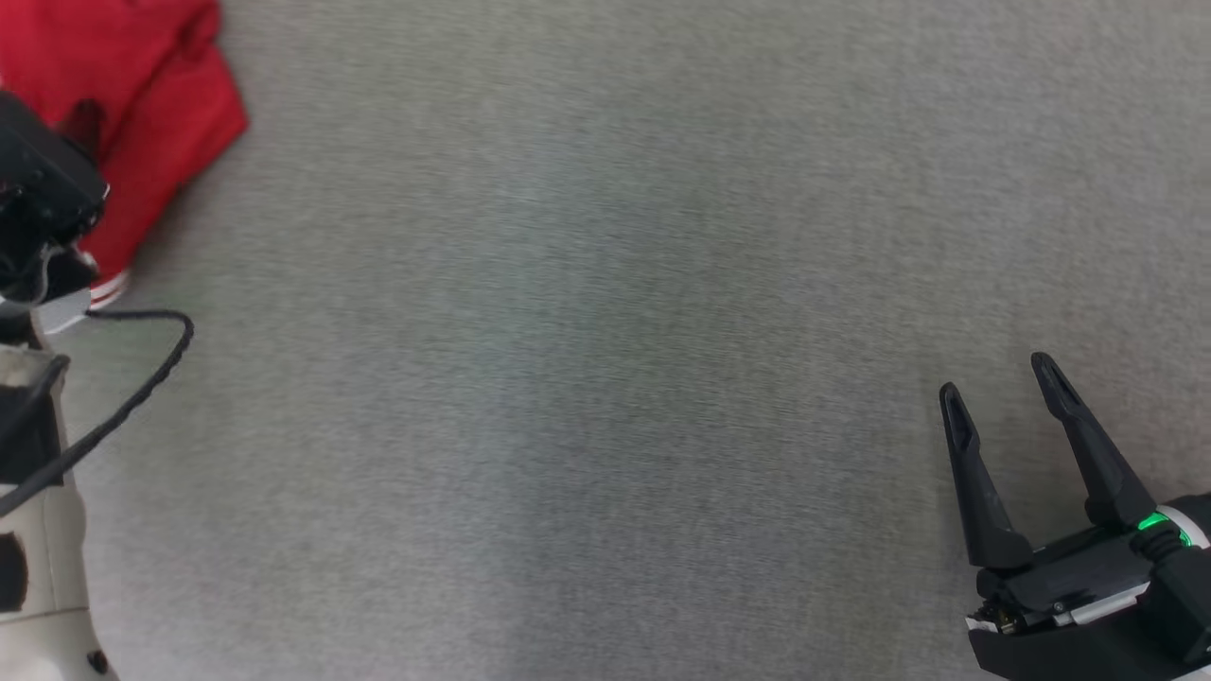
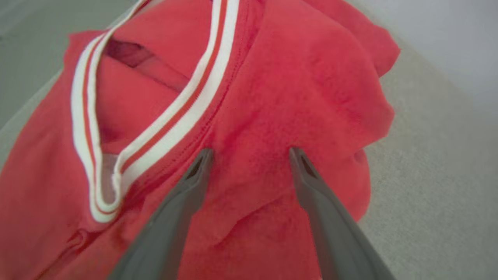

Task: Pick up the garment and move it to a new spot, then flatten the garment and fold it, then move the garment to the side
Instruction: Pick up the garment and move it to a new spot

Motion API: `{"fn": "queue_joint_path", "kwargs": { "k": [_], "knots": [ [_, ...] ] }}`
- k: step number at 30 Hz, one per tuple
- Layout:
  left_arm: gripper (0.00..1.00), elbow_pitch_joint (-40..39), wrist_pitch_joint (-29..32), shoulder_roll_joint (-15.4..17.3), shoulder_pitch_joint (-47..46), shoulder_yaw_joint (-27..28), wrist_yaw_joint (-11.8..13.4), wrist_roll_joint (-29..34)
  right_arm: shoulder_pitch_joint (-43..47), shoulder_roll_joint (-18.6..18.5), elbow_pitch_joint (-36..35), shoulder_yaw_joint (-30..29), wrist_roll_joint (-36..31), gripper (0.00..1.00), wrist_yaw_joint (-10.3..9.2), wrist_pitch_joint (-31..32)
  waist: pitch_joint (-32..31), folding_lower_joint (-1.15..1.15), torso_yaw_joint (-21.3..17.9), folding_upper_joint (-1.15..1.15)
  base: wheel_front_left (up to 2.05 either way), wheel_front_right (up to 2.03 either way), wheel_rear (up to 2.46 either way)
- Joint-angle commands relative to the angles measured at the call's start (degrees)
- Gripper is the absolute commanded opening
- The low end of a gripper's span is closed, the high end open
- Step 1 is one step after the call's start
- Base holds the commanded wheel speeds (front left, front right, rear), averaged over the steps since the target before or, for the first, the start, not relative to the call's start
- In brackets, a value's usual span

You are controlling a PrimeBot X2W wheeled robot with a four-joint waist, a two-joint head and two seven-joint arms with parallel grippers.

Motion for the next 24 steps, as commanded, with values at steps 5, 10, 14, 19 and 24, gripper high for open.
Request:
{"fn": "queue_joint_path", "kwargs": {
  "k": [5, 10, 14, 19, 24],
  "knots": [
    [0.89, -4.63, 8.36, 1.55, 4.14, -1.32, 3.7, 1.72, -1.38, 1.06, 0.42, 0.38, 0.36, 1.0, -0.16, -0.92, 2.98, -0.01, -4.59, -0.01, 0.0, 0.0, 0.0],
    [0.0, -9.96, 13.45, 3.02, 7.24, -2.42, 5.21, 2.66, -2.04, 1.97, 1.7, 0.93, 0.62, 1.0, -0.16, -1.28, 1.9, -0.01, -5.25, -0.01, 0.0, 0.0, 0.0],
    [0.0, -14.48, 14.43, 4.49, 8.66, -2.6, 5.65, 3.58, -2.78, 2.59, 2.75, 1.38, 0.83, 1.0, -0.16, -1.43, 0.17, -0.01, -5.31, -0.01, 0.0, 0.0, 0.0],
    [0.0, -18.05, 14.98, 5.58, 10.03, -3.02, 5.21, 4.19, -3.21, 3.45, 3.85, 2.07, 1.03, 1.0, -0.16, -1.53, -2.77, -0.01, -5.16, -0.01, 0.0, 0.0, 0.0],
    [0.0, -21.36, 15.72, 6.75, 10.95, -3.38, 4.76, 4.47, -3.31, 5.14, 5.04, 2.49, 1.5, 1.0, -0.16, -1.56, -7.94, -0.01, -5.03, -0.01, 0.0, 0.0, 0.0]
  ]
}}
